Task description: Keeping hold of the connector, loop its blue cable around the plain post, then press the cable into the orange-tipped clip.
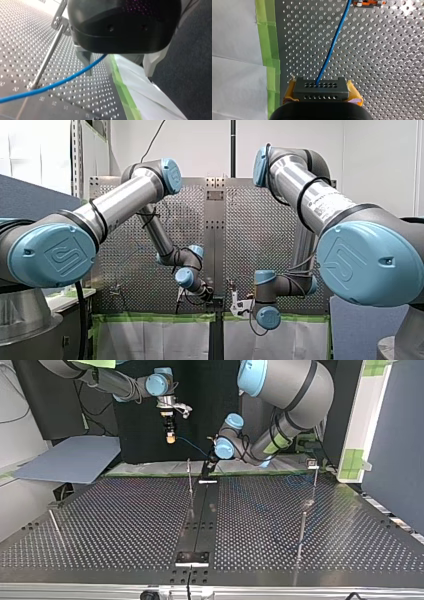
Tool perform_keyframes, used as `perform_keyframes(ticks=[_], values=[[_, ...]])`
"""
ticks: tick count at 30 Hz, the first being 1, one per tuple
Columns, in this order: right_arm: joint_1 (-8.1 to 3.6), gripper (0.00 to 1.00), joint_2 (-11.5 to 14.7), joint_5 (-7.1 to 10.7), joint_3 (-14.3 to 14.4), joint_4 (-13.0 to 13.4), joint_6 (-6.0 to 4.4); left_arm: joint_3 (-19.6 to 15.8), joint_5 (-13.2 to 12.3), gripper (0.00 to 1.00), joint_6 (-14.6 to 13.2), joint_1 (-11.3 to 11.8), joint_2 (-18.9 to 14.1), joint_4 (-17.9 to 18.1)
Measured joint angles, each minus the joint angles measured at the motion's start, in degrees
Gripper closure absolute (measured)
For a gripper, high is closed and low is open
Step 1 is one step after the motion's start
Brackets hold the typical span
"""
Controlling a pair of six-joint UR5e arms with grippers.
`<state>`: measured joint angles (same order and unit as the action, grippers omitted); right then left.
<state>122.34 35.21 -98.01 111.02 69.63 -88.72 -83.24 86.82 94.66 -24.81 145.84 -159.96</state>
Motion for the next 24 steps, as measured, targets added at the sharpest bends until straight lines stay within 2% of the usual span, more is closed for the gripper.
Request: perform_keyframes(ticks=[11,13,14,15,16,17,18,19,20,22,24], values=[[-0.02,1.00,0.0,0.00,0.0,0.0,0.02,-1.8,0.1,0.00,2.3,0.2,0.0,4.5],[-0.02,1.00,0.0,0.00,0.0,0.0,0.02,-1.9,0.1,0.22,2.3,0.2,0.0,5.2],[-0.02,1.00,0.0,0.01,0.0,0.0,0.02,-2.0,0.1,0.22,2.3,0.2,0.0,5.6],[-0.02,1.00,0.0,0.00,0.0,0.0,0.03,-2.0,0.1,0.38,2.3,0.1,0.0,5.8],[-0.01,1.00,0.0,0.00,0.0,0.0,0.02,-2.0,0.1,0.48,2.3,0.1,0.0,6.1],[-0.02,1.00,0.0,0.00,0.0,0.0,0.02,-2.0,0.2,0.48,2.3,0.1,0.0,6.3],[-0.02,1.00,0.0,0.00,0.0,0.0,0.02,-2.0,0.3,0.60,2.3,0.0,0.0,6.5],[-0.02,1.00,0.0,0.01,0.0,0.0,0.02,-2.0,0.4,0.83,2.2,0.0,0.0,6.5],[-0.03,1.00,0.0,0.00,0.0,0.0,0.02,-2.0,0.8,0.83,2.2,0.0,0.0,6.6],[-0.06,1.00,0.0,0.01,0.0,0.0,0.02,-2.0,1.4,1.00,2.3,0.0,0.0,6.7],[-0.09,1.00,0.0,0.00,0.0,0.0,0.02,-2.1,2.4,1.00,2.3,-0.1,0.0,6.6]])
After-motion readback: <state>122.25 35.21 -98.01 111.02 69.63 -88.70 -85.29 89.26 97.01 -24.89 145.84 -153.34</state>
